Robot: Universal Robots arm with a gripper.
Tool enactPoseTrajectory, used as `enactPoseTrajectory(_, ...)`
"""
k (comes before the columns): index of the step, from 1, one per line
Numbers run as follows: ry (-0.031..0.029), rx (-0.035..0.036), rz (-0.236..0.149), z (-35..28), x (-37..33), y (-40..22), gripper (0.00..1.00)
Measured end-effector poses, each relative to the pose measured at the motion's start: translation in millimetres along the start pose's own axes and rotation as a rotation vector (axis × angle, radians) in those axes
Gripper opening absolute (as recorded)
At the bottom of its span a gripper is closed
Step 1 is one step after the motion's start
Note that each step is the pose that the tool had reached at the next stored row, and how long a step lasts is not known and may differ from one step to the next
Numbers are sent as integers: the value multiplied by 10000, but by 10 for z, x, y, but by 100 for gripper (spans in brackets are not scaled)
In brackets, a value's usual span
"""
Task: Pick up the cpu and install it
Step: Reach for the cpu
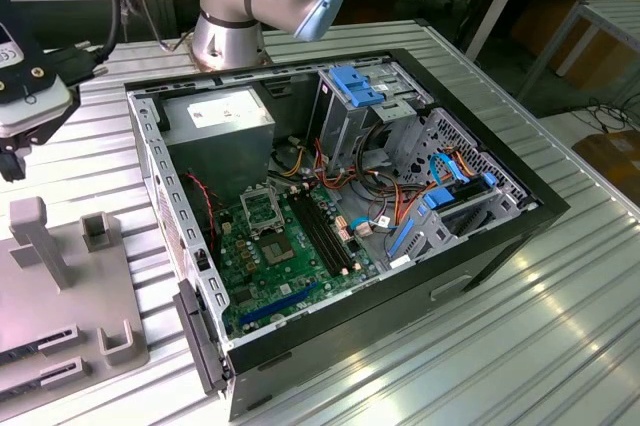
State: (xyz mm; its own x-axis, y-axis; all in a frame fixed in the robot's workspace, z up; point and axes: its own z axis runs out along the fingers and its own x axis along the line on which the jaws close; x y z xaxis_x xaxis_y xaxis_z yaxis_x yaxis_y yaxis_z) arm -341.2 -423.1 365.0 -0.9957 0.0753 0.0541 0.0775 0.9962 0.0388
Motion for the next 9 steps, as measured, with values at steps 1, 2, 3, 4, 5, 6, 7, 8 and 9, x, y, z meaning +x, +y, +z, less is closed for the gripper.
enactPoseTrajectory(1, 6, 0, 0, 3, 13, -2, 11)
enactPoseTrajectory(2, 10, 0, -2, 5, 20, -4, 11)
enactPoseTrajectory(3, 11, 0, -2, 5, 20, -4, 11)
enactPoseTrajectory(4, 12, 1, 0, 4, 22, -4, 11)
enactPoseTrajectory(5, 12, 1, 0, 5, 23, -4, 11)
enactPoseTrajectory(6, 12, 1, 0, 5, 23, -4, 11)
enactPoseTrajectory(7, 13, 1, 0, 5, 24, -4, 11)
enactPoseTrajectory(8, 13, 1, 1, 5, 27, -4, 11)
enactPoseTrajectory(9, 12, 1, 1, 5, 31, -4, 11)
